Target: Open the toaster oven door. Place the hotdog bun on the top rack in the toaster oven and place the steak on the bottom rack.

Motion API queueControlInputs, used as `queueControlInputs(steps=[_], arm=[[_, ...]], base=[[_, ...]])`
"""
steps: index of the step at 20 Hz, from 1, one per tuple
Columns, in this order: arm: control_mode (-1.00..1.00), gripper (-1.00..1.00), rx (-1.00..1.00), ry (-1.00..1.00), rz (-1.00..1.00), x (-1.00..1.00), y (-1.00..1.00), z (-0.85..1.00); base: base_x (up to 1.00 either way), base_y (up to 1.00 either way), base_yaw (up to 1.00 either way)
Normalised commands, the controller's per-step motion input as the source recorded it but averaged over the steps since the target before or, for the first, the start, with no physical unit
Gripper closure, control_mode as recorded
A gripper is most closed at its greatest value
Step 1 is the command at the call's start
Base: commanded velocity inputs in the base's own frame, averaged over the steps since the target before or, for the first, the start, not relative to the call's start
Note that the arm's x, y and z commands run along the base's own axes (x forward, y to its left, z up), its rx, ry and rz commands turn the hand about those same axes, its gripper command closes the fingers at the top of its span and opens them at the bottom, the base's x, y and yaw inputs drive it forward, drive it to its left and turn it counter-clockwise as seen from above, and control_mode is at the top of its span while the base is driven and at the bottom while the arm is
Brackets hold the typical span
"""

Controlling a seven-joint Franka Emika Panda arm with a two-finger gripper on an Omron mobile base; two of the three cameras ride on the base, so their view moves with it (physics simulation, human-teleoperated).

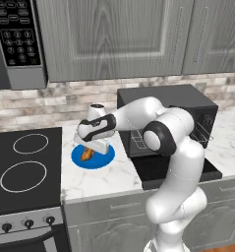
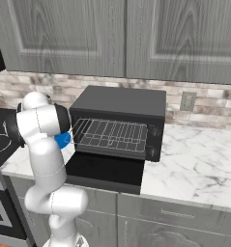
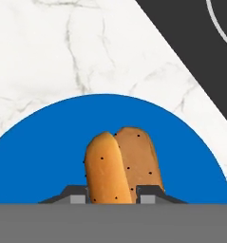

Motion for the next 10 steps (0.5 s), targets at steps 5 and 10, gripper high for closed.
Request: queueControlInputs(steps=[5, 10], arm=[[-1.0, 1.0, 0.01, 0.0, 0.0, -0.01, 0.0, 0.12], [-1.0, 1.0, 0.0, 0.0, 0.0, -0.11, -0.02, 0.47]], base=[[0.0, 0.0, 0.0], [0.0, 0.0, 0.0]])
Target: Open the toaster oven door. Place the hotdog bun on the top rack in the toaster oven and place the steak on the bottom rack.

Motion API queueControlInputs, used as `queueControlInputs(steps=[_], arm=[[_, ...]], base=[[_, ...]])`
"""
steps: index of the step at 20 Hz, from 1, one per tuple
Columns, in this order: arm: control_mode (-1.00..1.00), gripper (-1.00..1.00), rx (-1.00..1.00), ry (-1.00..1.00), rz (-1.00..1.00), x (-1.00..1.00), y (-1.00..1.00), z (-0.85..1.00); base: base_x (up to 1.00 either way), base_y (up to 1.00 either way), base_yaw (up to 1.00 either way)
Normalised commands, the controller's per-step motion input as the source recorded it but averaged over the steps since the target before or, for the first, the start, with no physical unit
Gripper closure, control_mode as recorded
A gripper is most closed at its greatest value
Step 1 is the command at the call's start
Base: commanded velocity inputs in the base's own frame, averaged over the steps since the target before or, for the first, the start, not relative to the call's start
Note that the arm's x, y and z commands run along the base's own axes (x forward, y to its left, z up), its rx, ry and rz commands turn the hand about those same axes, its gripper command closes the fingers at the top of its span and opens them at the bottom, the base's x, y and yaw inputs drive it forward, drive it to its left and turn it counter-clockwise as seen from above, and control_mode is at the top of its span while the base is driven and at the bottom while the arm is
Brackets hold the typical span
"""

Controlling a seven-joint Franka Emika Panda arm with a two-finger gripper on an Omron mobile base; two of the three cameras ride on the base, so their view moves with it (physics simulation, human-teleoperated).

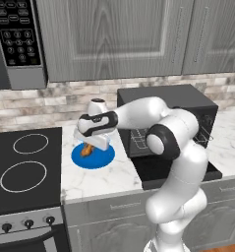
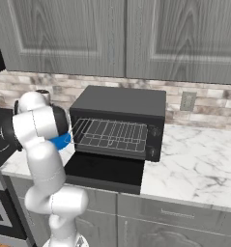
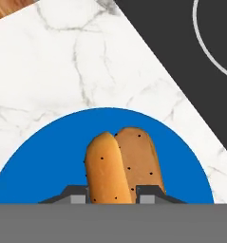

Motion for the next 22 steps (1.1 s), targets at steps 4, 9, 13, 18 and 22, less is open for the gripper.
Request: queueControlInputs(steps=[4, 9, 13, 18, 22], arm=[[-1.0, 1.0, 0.0, 0.0, 0.0, -0.47, -0.1, 0.63], [-1.0, 1.0, 0.0, 0.0, -0.04, -0.77, -0.36, 0.58], [-1.0, 1.0, 0.0, 0.0, -0.14, -0.6, -0.58, 0.56], [-1.0, 1.0, 0.0, 0.0, -0.18, -0.3, -0.67, 0.53], [-1.0, 1.0, 0.0, 0.01, -0.19, -0.13, -0.75, 0.33]], base=[[0.0, 0.0, 0.0], [0.0, 0.0, 0.0], [0.0, 0.0, 0.0], [0.0, 0.0, 0.0], [0.0, 0.0, 0.0]])
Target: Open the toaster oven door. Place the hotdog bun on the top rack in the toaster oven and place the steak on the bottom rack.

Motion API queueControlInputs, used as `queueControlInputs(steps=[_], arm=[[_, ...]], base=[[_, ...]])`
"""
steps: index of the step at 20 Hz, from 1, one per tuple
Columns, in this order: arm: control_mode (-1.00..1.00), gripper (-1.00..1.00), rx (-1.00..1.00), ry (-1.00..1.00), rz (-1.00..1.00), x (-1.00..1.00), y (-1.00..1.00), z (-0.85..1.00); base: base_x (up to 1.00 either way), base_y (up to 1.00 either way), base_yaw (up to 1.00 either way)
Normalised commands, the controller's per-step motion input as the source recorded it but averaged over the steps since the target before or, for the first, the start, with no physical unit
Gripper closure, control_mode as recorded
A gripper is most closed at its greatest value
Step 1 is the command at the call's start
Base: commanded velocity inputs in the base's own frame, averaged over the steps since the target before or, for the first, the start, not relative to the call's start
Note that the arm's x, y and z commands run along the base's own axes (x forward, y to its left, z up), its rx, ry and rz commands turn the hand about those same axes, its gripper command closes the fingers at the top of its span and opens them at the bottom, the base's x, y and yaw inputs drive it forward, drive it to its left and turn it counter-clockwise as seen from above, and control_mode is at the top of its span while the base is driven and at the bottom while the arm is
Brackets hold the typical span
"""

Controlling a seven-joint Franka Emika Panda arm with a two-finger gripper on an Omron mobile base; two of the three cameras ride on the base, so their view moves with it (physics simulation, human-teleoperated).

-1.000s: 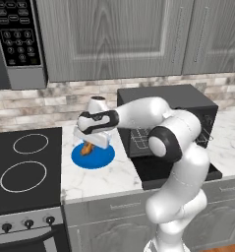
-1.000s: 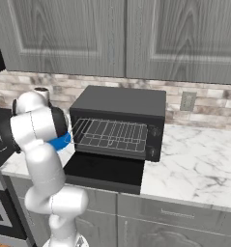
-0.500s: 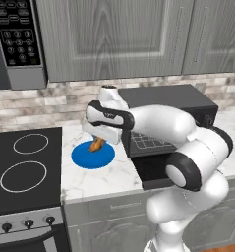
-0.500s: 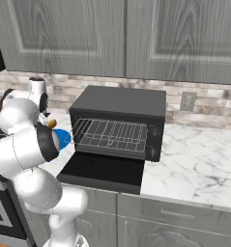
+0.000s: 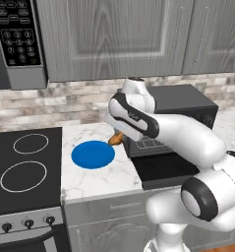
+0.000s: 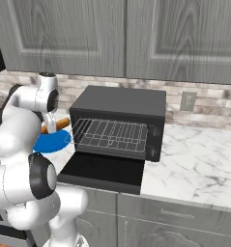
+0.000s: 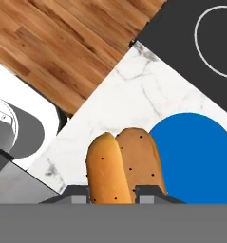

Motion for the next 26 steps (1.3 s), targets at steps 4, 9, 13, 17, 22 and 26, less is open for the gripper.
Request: queueControlInputs(steps=[4, 9, 13, 17, 22, 26], arm=[[-1.0, 1.0, 0.0, 0.0, -0.23, -0.03, -0.79, 0.23], [-1.0, 1.0, 0.0, 0.03, -0.23, 0.0, -0.92, 0.02], [-1.0, 1.0, 0.0, 0.0, -0.24, 0.0, -0.88, 0.0], [-1.0, 1.0, 0.0, 0.0, -0.28, 0.0, -0.77, 0.0], [-1.0, 1.0, 0.0, 0.0, -0.3, 0.13, -0.43, -0.04], [-1.0, 1.0, 0.03, 0.0, -0.19, 0.14, -0.04, -0.21]], base=[[0.0, 0.0, 0.0], [0.0, 0.0, 0.0], [0.0, 0.0, 0.0], [0.0, 0.0, 0.0], [0.0, 0.0, 0.0], [0.0, 0.0, 0.0]])
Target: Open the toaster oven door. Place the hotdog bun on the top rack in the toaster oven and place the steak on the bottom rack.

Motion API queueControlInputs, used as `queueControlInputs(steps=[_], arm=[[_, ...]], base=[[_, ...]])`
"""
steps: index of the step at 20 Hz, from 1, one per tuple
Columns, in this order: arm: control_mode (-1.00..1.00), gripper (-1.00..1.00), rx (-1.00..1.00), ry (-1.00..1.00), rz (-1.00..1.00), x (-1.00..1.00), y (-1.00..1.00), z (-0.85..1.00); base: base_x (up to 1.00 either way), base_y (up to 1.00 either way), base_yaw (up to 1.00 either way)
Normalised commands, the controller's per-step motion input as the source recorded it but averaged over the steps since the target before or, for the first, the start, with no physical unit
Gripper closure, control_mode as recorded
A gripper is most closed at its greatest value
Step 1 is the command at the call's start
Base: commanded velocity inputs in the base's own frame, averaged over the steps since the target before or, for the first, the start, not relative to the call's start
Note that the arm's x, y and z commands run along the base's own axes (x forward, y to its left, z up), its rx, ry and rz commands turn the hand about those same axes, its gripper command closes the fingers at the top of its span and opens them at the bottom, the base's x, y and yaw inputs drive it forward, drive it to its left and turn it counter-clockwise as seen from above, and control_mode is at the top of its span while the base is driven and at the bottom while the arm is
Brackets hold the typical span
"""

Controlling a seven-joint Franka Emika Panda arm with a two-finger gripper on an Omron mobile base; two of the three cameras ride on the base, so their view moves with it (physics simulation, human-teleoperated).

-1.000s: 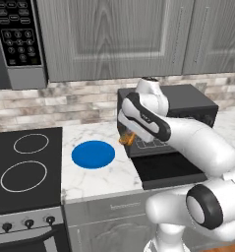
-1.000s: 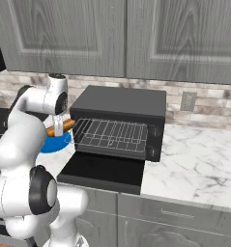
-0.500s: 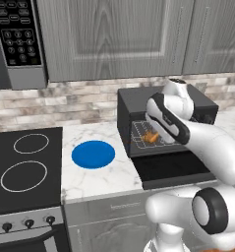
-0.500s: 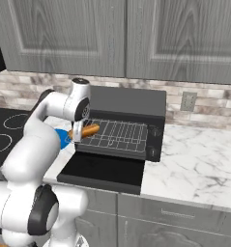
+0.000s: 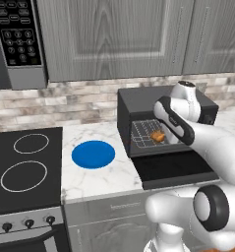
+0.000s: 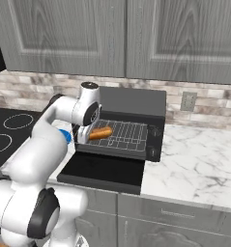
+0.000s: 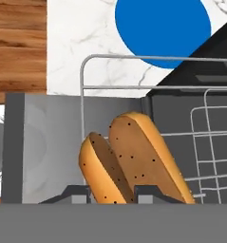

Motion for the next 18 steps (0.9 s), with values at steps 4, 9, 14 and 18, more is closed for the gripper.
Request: queueControlInputs(steps=[4, 9, 14, 18], arm=[[-1.0, 1.0, 0.08, 0.0, -0.07, 0.14, 0.0, -0.25], [-1.0, -1.0, 0.08, -0.03, -0.02, -0.01, -0.07, -0.1], [-1.0, -1.0, 0.01, -0.02, -0.02, -0.16, 0.0, 0.17], [-1.0, -1.0, 0.0, -0.01, 0.0, -0.57, 0.0, 0.35]], base=[[0.0, 0.0, 0.0], [0.0, 0.0, 0.0], [0.0, 0.0, 0.0], [0.0, 0.0, 0.0]])
